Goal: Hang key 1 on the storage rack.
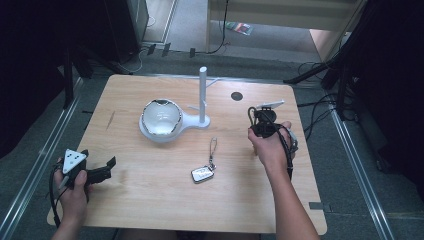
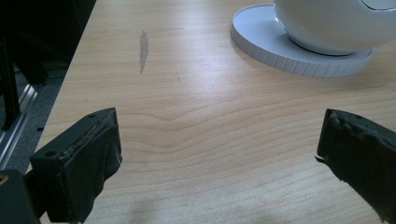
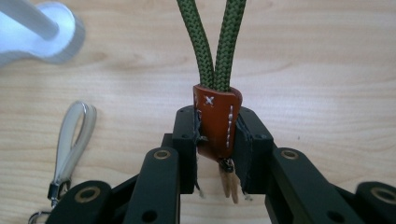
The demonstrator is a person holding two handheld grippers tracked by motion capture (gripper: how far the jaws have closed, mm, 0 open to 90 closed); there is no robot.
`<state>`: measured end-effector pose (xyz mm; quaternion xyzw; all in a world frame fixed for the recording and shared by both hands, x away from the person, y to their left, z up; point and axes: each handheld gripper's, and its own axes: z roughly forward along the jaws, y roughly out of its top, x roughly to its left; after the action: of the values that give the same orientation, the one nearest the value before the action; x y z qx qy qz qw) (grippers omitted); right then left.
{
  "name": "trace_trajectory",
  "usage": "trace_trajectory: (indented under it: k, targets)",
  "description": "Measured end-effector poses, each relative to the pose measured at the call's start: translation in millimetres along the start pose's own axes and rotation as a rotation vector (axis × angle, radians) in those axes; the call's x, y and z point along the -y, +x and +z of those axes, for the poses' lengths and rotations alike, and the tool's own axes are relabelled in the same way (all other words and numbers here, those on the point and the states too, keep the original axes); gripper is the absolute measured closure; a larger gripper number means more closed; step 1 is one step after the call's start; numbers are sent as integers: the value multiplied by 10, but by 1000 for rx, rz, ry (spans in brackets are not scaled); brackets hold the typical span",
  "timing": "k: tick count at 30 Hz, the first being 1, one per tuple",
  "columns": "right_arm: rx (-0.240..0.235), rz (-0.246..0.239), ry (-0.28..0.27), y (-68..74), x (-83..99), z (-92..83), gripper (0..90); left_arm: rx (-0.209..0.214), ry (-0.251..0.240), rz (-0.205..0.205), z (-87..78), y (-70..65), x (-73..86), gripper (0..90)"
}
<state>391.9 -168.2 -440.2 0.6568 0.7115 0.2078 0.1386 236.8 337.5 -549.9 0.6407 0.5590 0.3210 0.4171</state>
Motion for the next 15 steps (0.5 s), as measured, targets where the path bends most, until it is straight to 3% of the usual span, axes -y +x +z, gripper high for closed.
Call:
trace_trajectory:
  k: [1,7,8,15]
  targets:
    - [-4,-2,-41,12,-10,-45,733,0,-1,-2,1,1,0,2]
    - [1,-2,-115,29,-24,-123,733,0,-1,-1,0,2,0,2]
    - [2,-10,-152,36,-27,-155,733,0,0,-2,0,1,0,2]
    - [5,-38,-261,74,-25,-242,732,0,0,-1,1,0,0,2]
